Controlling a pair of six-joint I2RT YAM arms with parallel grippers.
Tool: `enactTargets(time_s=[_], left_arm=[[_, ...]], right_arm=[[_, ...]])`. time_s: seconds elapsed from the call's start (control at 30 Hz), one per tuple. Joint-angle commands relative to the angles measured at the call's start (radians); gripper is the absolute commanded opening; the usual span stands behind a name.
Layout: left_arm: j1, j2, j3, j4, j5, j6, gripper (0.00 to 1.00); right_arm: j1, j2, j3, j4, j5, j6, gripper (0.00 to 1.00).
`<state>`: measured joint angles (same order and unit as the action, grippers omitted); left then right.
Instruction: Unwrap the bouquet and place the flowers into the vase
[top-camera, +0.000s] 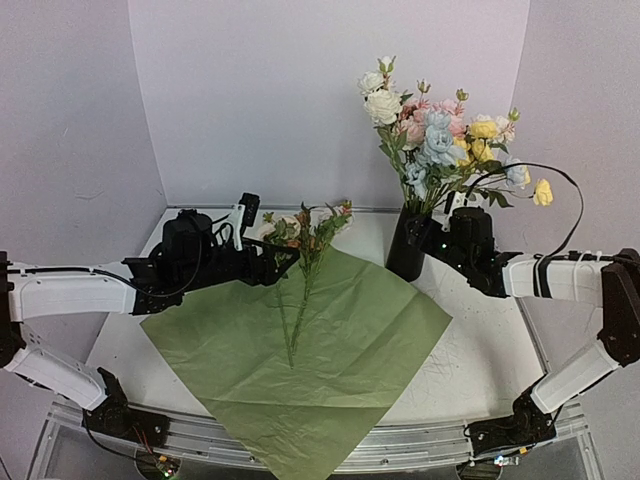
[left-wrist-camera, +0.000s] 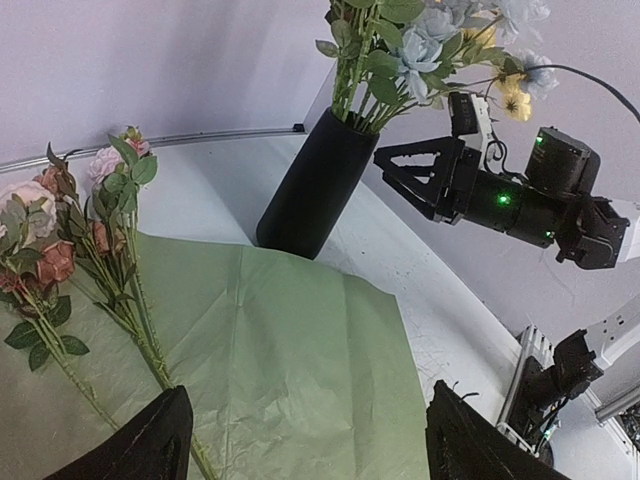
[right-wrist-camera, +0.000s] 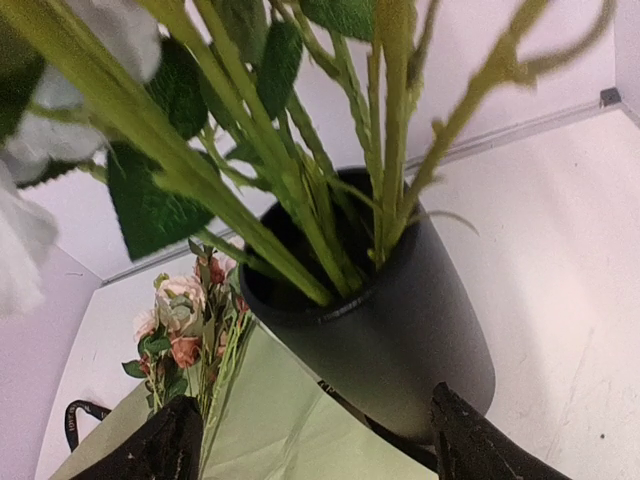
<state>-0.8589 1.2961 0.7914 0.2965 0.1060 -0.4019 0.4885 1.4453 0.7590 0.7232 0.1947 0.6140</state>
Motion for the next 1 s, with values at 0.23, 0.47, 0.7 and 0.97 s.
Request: enactTargets(time_s=[0.23,0.47,0.7,0.97], left_arm=[[0.001,0.053,0.067,0.011,-0.028,-0.026,0.81],[0.002,0.1,0.097,-0.048,-0.088,-0.031,0.81],[0.005,0.183,0.177,-0.155,-0.15,-0.02,0.8],[0.005,0.252,0.215,-0.177,-0.172,-0.015,0.8]], right_arm=[[-0.004,0.014,-0.034,0.009,-0.104,0.1,0.92],[0.025,-0.023,-0.088,-0.01,-0.073,0.038,0.96],[0.176,-0.101,-0.037,-0.191,0.157,-0.196,0.98],[0.288,-0.176,-0.069,-0.19,0.092,-0.363,0.98]])
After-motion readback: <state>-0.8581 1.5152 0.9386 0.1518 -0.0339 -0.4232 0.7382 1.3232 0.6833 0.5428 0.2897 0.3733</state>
